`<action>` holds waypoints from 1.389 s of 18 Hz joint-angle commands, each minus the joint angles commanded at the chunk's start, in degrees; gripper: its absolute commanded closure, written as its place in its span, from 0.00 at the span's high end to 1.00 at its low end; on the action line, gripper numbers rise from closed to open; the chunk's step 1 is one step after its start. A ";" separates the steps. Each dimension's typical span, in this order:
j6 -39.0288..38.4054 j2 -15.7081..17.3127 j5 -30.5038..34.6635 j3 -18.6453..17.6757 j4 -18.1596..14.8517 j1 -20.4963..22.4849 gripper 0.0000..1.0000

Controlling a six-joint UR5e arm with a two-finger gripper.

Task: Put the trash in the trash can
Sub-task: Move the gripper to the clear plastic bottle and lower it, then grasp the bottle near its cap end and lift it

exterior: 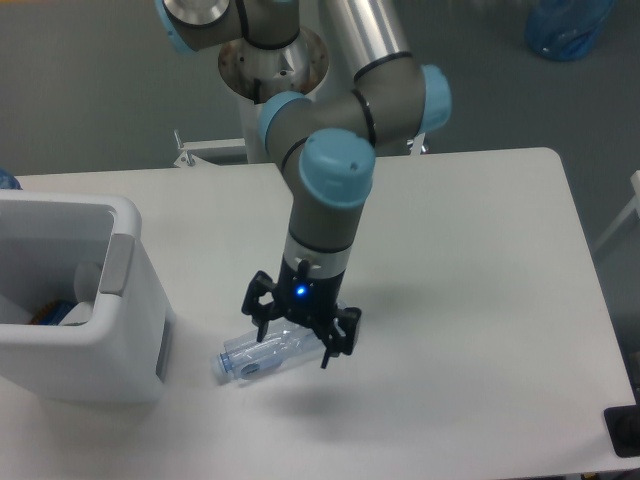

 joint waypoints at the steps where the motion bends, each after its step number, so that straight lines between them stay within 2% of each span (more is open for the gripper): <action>1: 0.89 -0.26 -0.09 -0.18 0.00 -0.70 1.00; 4: 1.25 -1.31 0.44 -0.53 0.09 -2.38 1.00; 7: 5.80 -4.12 5.00 -0.62 0.09 -4.12 1.00; 9: 7.39 -4.66 7.63 -1.40 0.09 -5.62 1.00; 13: 11.52 -5.18 9.84 -2.73 0.17 -5.80 1.00; 20: 11.18 -8.00 10.89 -1.76 0.79 -6.68 1.00; 25: 10.48 -8.79 11.16 -1.67 0.79 -7.12 0.69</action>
